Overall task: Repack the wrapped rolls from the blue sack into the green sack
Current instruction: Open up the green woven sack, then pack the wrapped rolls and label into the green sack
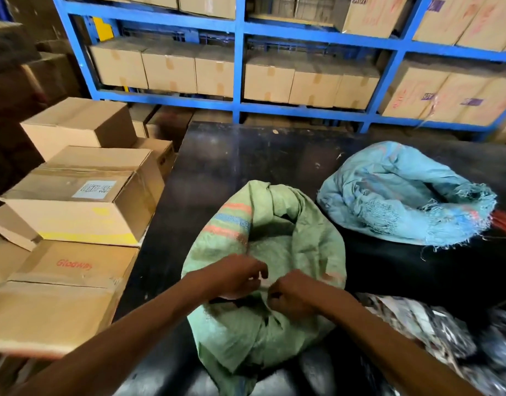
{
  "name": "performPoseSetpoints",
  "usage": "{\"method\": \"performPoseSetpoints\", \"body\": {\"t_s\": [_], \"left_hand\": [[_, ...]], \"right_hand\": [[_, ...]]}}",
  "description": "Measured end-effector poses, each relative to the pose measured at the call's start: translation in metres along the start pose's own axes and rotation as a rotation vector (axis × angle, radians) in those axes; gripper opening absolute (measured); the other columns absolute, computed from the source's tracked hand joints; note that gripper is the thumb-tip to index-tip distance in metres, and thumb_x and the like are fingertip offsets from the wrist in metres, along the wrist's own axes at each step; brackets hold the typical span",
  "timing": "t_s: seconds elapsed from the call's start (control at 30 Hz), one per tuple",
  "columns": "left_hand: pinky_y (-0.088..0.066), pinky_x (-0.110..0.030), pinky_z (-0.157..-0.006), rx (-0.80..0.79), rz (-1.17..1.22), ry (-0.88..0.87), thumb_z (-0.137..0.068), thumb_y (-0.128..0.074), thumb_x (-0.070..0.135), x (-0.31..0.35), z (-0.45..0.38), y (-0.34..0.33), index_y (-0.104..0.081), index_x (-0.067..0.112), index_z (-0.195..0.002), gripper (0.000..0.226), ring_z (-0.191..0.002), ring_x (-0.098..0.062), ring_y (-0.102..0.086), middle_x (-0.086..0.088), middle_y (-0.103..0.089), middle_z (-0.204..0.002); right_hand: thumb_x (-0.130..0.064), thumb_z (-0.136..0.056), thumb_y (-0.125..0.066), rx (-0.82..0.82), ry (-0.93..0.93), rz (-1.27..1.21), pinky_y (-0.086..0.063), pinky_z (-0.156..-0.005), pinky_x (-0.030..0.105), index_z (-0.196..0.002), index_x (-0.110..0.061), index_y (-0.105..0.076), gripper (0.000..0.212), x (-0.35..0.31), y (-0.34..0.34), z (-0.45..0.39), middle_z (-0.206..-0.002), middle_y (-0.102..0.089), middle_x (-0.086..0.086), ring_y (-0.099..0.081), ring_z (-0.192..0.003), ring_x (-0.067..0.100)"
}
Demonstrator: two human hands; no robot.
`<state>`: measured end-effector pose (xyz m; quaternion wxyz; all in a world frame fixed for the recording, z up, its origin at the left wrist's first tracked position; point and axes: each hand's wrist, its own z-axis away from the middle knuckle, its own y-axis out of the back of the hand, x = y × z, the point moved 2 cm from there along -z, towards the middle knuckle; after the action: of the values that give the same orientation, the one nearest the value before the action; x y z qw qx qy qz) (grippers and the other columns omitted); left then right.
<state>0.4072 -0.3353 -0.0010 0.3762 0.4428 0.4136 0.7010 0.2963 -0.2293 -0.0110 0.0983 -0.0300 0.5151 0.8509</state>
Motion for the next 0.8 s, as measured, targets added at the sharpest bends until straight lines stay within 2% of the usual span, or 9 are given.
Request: {"method": "performPoseSetpoints", "body": {"t_s": [0.07,0.17,0.23,0.3,0.4,0.53,0.6,0.73,0.8], "left_hand": [[-0.039,-0.035,-0.095,-0.135,-0.159,0.143,-0.095,-0.042,0.031,-0.016,-0.001,-0.016,-0.048,0.021,-0.130,0.037,-0.119,-0.025,-0.052,-0.007,-0.055,-0.131],[-0.045,-0.036,-0.096,-0.425,-0.293,0.332,-0.094,-0.044,0.036,-0.044,0.016,-0.037,-0.056,0.013,-0.125,0.041,-0.119,-0.030,-0.054,-0.011,-0.055,-0.132],[-0.045,-0.038,-0.098,-0.603,-0.300,0.258,-0.096,-0.042,0.035,-0.040,0.026,-0.048,-0.059,0.004,-0.121,0.043,-0.115,-0.032,-0.056,-0.014,-0.057,-0.129],[-0.044,-0.038,-0.098,-0.661,-0.253,0.160,-0.098,-0.040,0.031,-0.021,0.033,-0.056,-0.060,0.000,-0.119,0.042,-0.113,-0.032,-0.057,-0.017,-0.059,-0.126],[-0.047,-0.035,-0.093,-0.553,-0.242,0.090,-0.097,-0.042,0.027,0.009,0.036,-0.059,-0.062,0.002,-0.117,0.038,-0.110,-0.031,-0.058,-0.016,-0.061,-0.122],[-0.049,-0.033,-0.077,-0.149,-0.131,0.114,-0.094,-0.045,0.029,0.041,0.023,-0.043,-0.064,0.012,-0.105,0.028,-0.096,-0.027,-0.062,-0.010,-0.064,-0.110],[-0.049,-0.031,-0.075,0.051,0.013,0.073,-0.092,-0.049,0.030,0.062,0.012,-0.034,-0.063,0.017,-0.100,0.021,-0.091,-0.023,-0.063,-0.006,-0.067,-0.102],[-0.049,-0.027,-0.067,0.281,0.409,-0.011,-0.087,-0.058,0.017,0.126,-0.005,-0.024,-0.065,0.011,-0.094,0.012,-0.070,-0.017,-0.064,-0.006,-0.070,-0.082],[-0.048,-0.025,-0.062,0.231,0.586,0.037,-0.086,-0.056,0.008,0.161,-0.014,-0.034,-0.065,0.006,-0.095,0.012,-0.066,-0.017,-0.064,-0.011,-0.069,-0.079]], "right_hand": [[-0.045,-0.090,-0.048,-0.073,0.057,0.046,-0.040,-0.085,0.035,-0.097,-0.014,-0.067,0.037,-0.016,-0.017,0.014,-0.105,-0.068,0.012,-0.061,-0.095,0.031],[-0.058,-0.080,-0.058,-0.188,0.000,0.036,-0.043,-0.085,0.033,-0.090,-0.019,-0.069,0.042,-0.004,-0.037,0.041,-0.098,-0.070,0.007,-0.062,-0.091,0.027],[-0.060,-0.074,-0.063,-0.194,-0.029,0.022,-0.047,-0.083,0.032,-0.086,-0.020,-0.070,0.043,0.008,-0.044,0.054,-0.093,-0.071,0.004,-0.063,-0.087,0.026],[-0.061,-0.070,-0.064,-0.203,-0.021,0.032,-0.045,-0.090,0.036,-0.083,-0.022,-0.070,0.041,0.010,-0.054,0.064,-0.090,-0.071,0.002,-0.061,-0.086,0.025],[-0.056,-0.074,-0.065,-0.172,0.013,0.012,-0.039,-0.095,0.034,-0.087,-0.023,-0.070,0.036,0.005,-0.066,0.077,-0.094,-0.071,0.000,-0.060,-0.092,0.022],[-0.037,-0.077,-0.063,0.020,0.064,-0.326,-0.044,-0.073,0.018,-0.094,-0.021,-0.073,0.026,0.008,-0.061,0.098,-0.092,-0.073,-0.003,-0.060,-0.079,0.007],[-0.026,-0.083,-0.064,0.189,0.050,-0.538,-0.043,-0.069,0.011,-0.094,-0.017,-0.073,0.017,0.018,-0.053,0.115,-0.088,-0.071,-0.006,-0.060,-0.077,0.001],[-0.022,-0.085,-0.066,0.749,-0.266,-0.745,-0.049,-0.079,0.022,-0.097,-0.017,-0.070,0.013,0.073,-0.043,0.159,-0.090,-0.070,-0.004,-0.064,-0.084,0.007],[-0.028,-0.085,-0.067,0.832,-0.546,-0.724,-0.049,-0.087,0.032,-0.116,-0.015,-0.062,0.034,0.112,-0.049,0.184,-0.106,-0.068,0.006,-0.063,-0.099,0.017]]}}
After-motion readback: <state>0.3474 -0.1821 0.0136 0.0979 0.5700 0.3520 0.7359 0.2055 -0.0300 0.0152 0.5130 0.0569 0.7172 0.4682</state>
